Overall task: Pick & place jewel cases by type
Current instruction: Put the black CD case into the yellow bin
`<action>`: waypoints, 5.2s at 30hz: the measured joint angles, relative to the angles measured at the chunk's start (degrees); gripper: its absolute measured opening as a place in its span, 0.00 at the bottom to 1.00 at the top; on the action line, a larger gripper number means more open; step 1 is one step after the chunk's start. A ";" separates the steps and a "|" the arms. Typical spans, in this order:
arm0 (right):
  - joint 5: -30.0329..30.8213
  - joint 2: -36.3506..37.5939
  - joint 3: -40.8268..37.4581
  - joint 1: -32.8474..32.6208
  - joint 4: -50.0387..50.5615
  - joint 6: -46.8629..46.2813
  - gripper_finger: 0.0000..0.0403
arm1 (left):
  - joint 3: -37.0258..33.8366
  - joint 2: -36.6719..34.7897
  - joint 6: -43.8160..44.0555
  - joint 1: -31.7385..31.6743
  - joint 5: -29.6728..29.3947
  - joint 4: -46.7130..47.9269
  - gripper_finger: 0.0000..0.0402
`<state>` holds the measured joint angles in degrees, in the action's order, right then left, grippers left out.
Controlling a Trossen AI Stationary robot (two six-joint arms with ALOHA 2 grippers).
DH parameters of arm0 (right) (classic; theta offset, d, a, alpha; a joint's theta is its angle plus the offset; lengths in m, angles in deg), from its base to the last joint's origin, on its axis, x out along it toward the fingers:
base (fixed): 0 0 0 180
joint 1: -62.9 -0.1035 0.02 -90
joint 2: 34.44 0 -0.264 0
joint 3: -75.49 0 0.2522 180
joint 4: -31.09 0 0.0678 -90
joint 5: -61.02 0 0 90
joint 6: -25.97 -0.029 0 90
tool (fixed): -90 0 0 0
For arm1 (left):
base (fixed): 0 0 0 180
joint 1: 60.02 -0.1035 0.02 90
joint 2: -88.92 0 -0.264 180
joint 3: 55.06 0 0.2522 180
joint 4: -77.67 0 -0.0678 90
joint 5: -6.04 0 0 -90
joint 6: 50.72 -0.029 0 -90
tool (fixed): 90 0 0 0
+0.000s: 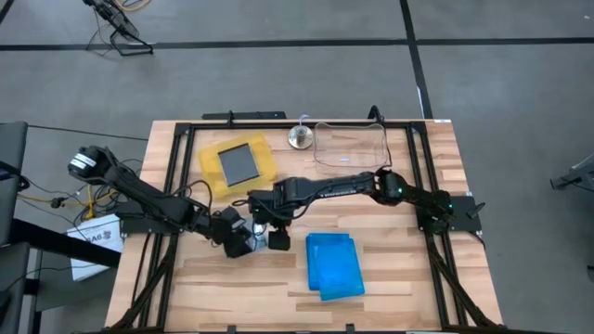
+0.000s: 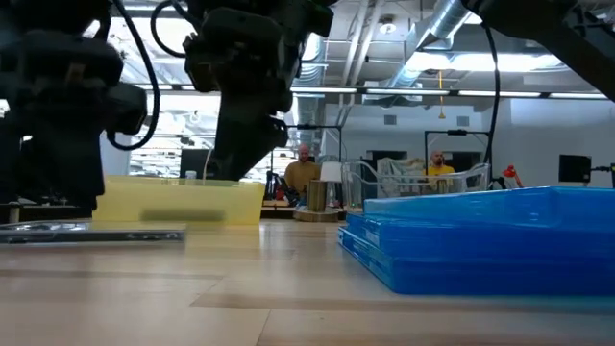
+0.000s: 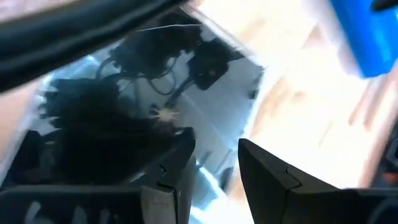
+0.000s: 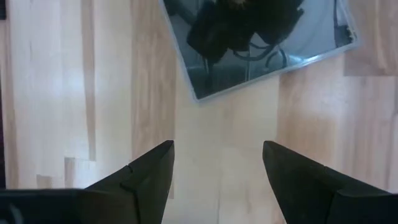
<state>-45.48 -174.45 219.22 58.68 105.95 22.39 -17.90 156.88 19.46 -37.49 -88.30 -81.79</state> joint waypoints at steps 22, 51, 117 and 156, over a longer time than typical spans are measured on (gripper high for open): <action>-2.08 -0.07 -8.74 1.21 -17.27 -24.49 0.59 | 0.09 -14.33 41.76 16.73 -11.06 26.79 0.28; 3.44 0.00 -14.01 1.47 -21.23 -38.45 0.59 | -2.37 -2.54 47.37 17.82 -12.32 19.04 0.29; -13.19 -2.04 -11.26 -0.94 -49.44 -55.84 0.59 | -2.78 -6.00 47.40 15.62 -26.13 12.04 0.52; 1.55 -2.16 -11.43 -0.04 -32.24 -52.86 0.28 | -2.51 -16.80 37.36 15.91 -14.93 18.81 0.52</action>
<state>-43.93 -176.61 207.79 58.65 73.72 -30.47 -20.42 140.08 56.82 -21.58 -103.23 -62.98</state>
